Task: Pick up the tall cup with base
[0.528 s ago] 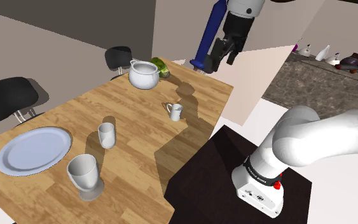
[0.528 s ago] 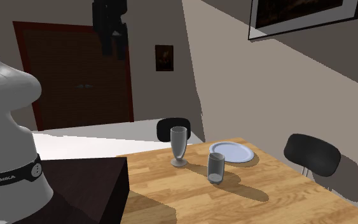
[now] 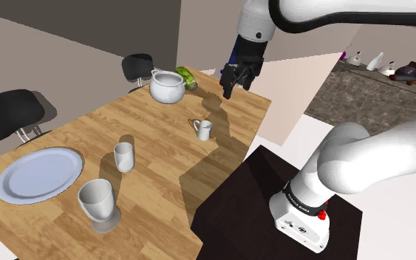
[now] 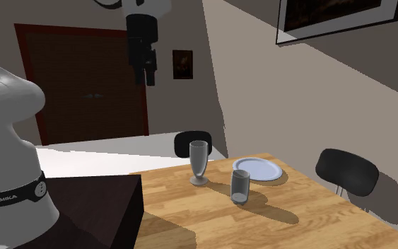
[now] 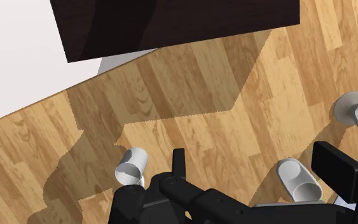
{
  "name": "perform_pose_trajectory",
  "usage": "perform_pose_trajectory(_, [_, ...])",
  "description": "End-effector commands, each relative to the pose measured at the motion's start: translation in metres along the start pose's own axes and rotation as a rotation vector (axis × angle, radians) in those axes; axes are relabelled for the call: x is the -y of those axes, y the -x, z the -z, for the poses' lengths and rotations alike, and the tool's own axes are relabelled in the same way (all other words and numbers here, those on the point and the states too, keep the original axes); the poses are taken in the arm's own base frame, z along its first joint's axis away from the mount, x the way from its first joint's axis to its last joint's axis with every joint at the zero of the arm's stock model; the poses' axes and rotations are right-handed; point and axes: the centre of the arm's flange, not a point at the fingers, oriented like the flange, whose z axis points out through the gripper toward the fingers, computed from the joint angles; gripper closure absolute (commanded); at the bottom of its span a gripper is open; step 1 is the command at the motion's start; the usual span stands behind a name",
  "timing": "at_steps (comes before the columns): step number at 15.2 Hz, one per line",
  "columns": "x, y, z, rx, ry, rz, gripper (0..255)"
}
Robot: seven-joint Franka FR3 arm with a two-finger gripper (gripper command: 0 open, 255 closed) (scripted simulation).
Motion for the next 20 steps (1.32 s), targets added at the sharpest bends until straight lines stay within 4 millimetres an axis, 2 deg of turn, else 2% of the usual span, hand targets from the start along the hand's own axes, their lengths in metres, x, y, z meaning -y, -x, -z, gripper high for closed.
perform_pose_trajectory(1, [0.022, -0.005, -0.016, 0.0, -0.004, -0.003, 0])
perform_pose_trajectory(20, [0.211, -0.069, -0.163, 0.013, -0.033, -0.019, 0])
